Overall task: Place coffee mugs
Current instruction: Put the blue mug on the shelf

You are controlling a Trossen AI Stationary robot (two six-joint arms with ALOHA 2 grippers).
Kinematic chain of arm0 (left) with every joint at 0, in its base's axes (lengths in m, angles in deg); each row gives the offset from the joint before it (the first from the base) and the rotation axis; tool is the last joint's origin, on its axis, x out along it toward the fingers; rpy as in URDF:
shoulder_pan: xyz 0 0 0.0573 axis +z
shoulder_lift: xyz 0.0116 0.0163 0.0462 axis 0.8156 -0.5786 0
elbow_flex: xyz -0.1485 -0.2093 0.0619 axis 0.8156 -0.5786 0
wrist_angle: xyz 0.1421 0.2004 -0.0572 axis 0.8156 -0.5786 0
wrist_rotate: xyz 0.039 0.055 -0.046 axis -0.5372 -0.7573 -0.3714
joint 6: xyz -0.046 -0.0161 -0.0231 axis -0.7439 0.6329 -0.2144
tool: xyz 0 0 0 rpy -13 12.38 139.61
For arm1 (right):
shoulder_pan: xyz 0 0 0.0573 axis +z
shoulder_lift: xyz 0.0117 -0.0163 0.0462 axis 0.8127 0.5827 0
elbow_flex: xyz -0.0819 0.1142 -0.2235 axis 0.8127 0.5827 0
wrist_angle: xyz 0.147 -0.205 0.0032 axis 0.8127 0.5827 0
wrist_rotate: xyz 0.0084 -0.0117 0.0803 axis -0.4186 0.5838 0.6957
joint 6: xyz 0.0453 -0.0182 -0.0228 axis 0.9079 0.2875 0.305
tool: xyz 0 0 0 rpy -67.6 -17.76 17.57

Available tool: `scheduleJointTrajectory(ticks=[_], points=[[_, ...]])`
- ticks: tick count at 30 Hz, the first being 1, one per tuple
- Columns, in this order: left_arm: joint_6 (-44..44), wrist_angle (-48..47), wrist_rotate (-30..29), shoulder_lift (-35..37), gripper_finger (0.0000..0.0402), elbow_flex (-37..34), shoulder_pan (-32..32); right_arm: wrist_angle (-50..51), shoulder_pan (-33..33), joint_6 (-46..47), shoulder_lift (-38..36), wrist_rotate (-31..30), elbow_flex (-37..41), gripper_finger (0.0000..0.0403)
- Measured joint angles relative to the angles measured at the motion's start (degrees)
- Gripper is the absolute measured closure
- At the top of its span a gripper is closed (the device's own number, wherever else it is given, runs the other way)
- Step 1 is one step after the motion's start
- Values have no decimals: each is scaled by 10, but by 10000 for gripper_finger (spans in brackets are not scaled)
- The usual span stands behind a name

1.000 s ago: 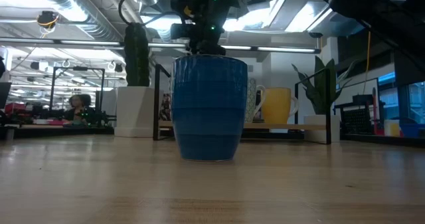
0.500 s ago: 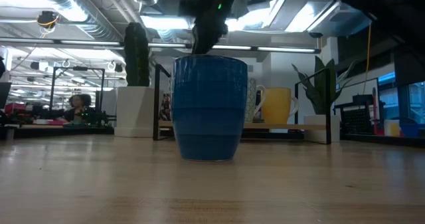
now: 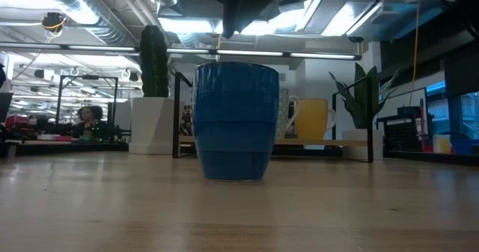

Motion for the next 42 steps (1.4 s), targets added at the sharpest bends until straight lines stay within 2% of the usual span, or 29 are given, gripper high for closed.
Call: scheduleJointTrajectory(ticks=[12,18,25,39,42], points=[[13,-1,14,0,272,0,0,-124,19,56,0,65,134,276],[14,-3,14,0,272,0,0,-156,17,57,-4,34,187,276],[14,-3,14,0,272,0,0,-172,21,59,1,55,186,276],[15,-3,10,0,272,0,0,-172,19,55,2,54,174,276],[15,-3,11,0,272,0,0,-170,19,45,2,38,159,276]])
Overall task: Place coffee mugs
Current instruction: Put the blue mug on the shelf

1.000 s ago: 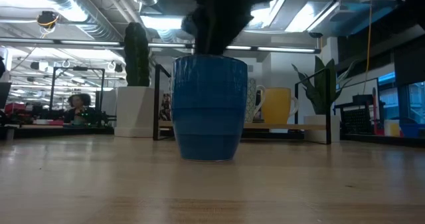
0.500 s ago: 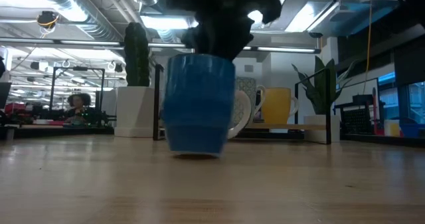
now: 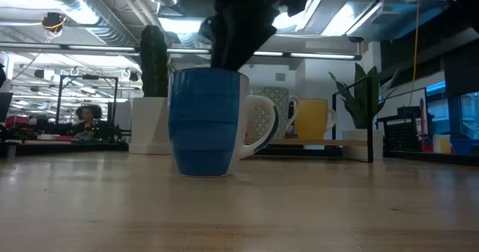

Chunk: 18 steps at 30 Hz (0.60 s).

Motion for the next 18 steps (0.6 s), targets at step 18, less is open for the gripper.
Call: scheduleJointTrajectory(ticks=[18], points=[[0,-8,1,0,272,0,0,-2,-5,-14,17,-63,-24,276]])
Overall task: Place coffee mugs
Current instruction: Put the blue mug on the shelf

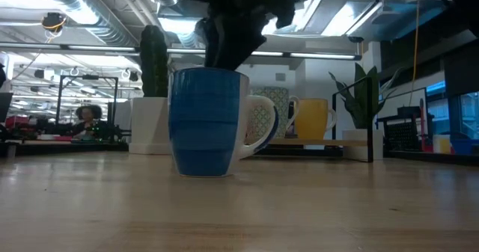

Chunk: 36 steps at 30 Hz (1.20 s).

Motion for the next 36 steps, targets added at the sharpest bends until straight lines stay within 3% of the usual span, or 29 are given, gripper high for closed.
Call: scheduleJointTrajectory(ticks=[7,13,18,24,27,36], points=[[0,0,0,0,272,0,0,-11,-9,10,19,25,0,288],[0,-1,0,0,272,0,0,-5,-7,5,18,32,-1,390],[0,-1,0,0,272,0,0,30,-7,-47,3,49,-7,398],[0,-1,0,0,272,0,0,200,-16,-189,-58,-12,-18,401],[0,-1,-1,0,272,0,0,282,-42,-250,-80,-14,-17,401],[0,-1,-6,0,272,0,0,285,-141,-325,-145,-20,-12,402]])
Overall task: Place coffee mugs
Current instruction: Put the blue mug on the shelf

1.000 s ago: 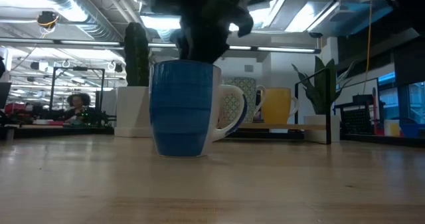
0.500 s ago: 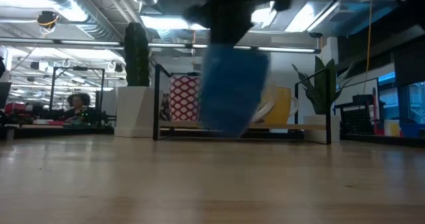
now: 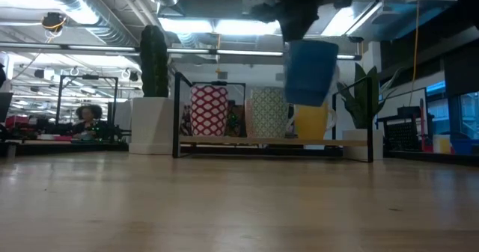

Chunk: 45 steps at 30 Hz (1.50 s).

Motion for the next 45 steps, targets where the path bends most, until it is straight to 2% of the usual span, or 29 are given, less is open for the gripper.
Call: scheduleJointTrajectory(ticks=[7,11,15,19,23,34,45], points=[[-3,0,-27,0,272,0,0,-10,-56,-31,-60,19,103,402],[-3,0,-48,0,272,0,0,-103,-92,-54,-103,31,174,403],[-3,1,-59,0,272,0,0,-117,-130,-63,-115,39,237,403],[-4,1,-74,0,272,0,0,-133,-162,-95,-118,44,269,403],[-4,2,-87,0,272,0,0,-176,-189,-116,-117,54,273,403],[-4,2,-105,0,272,0,22,-169,-249,-150,-117,57,274,403],[-4,2,-96,0,272,0,50,-171,-258,-153,-117,64,274,398]])
